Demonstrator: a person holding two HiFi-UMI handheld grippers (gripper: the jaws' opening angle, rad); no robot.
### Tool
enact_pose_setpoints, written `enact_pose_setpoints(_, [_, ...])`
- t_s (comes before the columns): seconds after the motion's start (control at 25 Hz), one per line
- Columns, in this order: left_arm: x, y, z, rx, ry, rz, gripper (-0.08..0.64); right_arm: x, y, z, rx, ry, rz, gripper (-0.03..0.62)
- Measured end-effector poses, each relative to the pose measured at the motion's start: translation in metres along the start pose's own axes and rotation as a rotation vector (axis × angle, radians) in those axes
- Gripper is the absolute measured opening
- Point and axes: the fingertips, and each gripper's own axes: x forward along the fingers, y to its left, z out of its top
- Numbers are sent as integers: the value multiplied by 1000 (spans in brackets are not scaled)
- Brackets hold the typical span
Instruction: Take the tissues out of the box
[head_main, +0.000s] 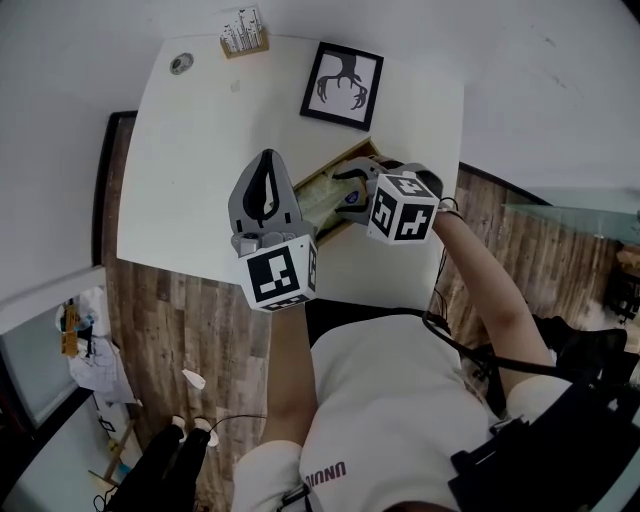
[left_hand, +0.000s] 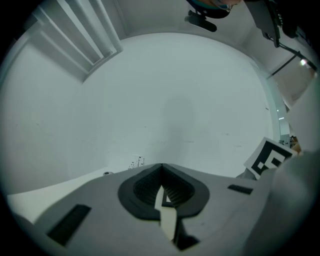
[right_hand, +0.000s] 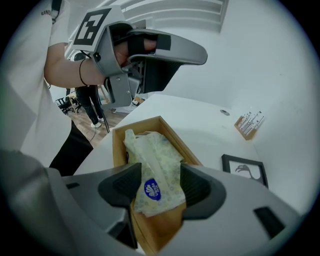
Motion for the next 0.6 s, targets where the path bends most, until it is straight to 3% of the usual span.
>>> enact_pose_setpoints(0.6, [-2, 3, -3, -6, 4, 7, 12, 12, 6, -6, -8, 28, 54, 152])
